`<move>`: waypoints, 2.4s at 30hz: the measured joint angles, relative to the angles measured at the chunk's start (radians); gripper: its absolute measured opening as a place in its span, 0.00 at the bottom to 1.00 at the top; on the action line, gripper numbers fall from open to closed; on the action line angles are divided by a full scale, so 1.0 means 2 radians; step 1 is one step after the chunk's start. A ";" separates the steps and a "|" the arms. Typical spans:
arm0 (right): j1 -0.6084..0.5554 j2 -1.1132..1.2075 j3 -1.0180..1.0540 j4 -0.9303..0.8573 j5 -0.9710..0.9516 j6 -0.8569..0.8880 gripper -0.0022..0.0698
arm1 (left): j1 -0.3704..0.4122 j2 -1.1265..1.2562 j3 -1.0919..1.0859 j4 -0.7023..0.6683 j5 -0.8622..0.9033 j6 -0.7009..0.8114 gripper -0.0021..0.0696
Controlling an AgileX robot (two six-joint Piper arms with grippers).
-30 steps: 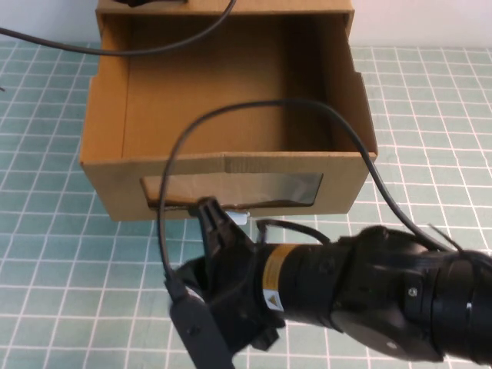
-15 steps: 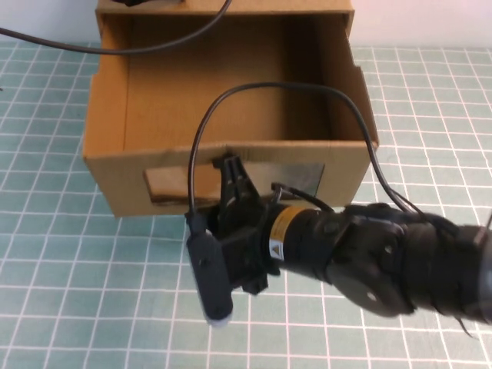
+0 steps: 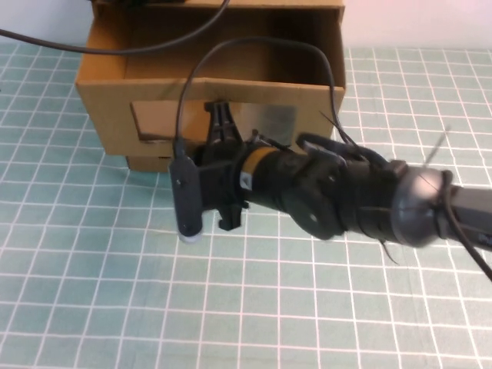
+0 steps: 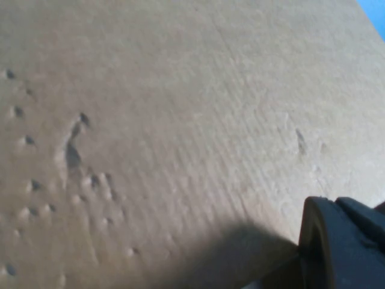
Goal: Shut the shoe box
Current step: Close the shoe box with your right arm
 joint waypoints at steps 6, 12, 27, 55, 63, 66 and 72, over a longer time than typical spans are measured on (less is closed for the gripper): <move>0.005 0.015 -0.040 0.037 0.051 0.000 0.01 | 0.001 0.000 0.000 0.001 0.016 0.000 0.02; 0.016 -0.008 -0.046 0.050 0.098 0.000 0.01 | 0.001 0.001 0.000 -0.004 0.024 0.000 0.02; 0.079 -0.176 0.087 0.181 0.128 0.194 0.01 | 0.001 0.001 0.000 -0.004 0.025 0.000 0.02; -0.009 -0.044 0.090 0.428 -0.170 0.264 0.01 | 0.001 0.001 0.000 -0.005 0.027 0.000 0.02; -0.029 -0.014 0.010 0.425 -0.148 0.264 0.01 | 0.001 0.001 0.000 -0.005 0.026 0.000 0.02; -0.040 0.005 -0.016 0.425 -0.124 0.264 0.01 | 0.001 0.001 0.000 -0.005 0.027 0.000 0.02; -0.047 0.012 -0.030 0.424 -0.111 0.256 0.01 | 0.001 0.001 0.000 -0.005 0.027 0.000 0.02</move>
